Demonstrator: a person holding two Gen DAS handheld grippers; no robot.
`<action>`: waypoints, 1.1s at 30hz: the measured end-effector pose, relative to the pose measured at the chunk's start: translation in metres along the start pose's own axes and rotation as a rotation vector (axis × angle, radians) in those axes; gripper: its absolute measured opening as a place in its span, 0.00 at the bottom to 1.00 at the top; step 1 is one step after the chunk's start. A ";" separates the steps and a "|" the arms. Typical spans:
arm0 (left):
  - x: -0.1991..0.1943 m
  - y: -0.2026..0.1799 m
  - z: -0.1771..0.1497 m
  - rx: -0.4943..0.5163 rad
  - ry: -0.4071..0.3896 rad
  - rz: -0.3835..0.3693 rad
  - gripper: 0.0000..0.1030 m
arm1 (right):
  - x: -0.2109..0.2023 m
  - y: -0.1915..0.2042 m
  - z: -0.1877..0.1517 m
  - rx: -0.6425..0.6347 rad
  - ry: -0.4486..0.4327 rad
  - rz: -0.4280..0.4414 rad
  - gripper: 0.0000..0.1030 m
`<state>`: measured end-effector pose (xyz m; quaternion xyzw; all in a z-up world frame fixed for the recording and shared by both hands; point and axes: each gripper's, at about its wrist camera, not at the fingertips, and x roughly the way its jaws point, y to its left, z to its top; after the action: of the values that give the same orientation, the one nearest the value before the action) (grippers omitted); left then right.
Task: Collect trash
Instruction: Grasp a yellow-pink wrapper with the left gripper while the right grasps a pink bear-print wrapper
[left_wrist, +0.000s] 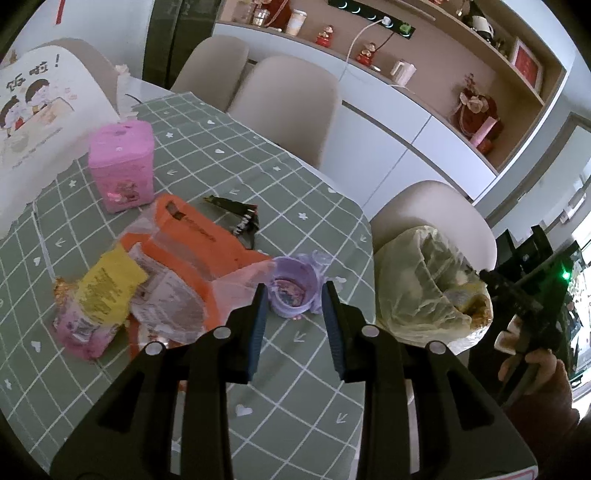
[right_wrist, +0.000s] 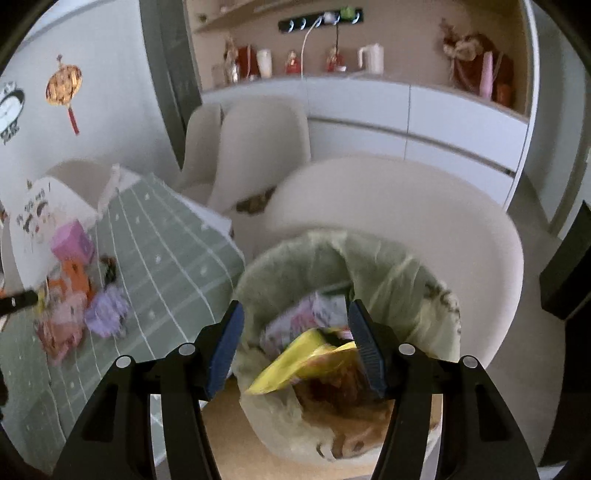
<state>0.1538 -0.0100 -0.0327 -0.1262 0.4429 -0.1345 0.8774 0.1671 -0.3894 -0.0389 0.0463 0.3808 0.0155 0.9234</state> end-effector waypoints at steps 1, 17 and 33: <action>-0.002 0.003 0.000 -0.003 -0.002 0.003 0.30 | 0.001 0.001 0.003 -0.002 0.001 -0.014 0.54; -0.051 0.099 -0.017 -0.079 -0.073 0.089 0.34 | -0.004 0.113 0.019 -0.136 -0.050 0.097 0.54; -0.067 0.161 -0.021 -0.080 -0.102 0.207 0.40 | 0.041 0.226 -0.003 -0.227 0.044 0.339 0.54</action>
<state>0.1187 0.1608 -0.0496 -0.1217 0.4133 -0.0187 0.9022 0.1954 -0.1619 -0.0476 0.0050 0.3835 0.2146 0.8982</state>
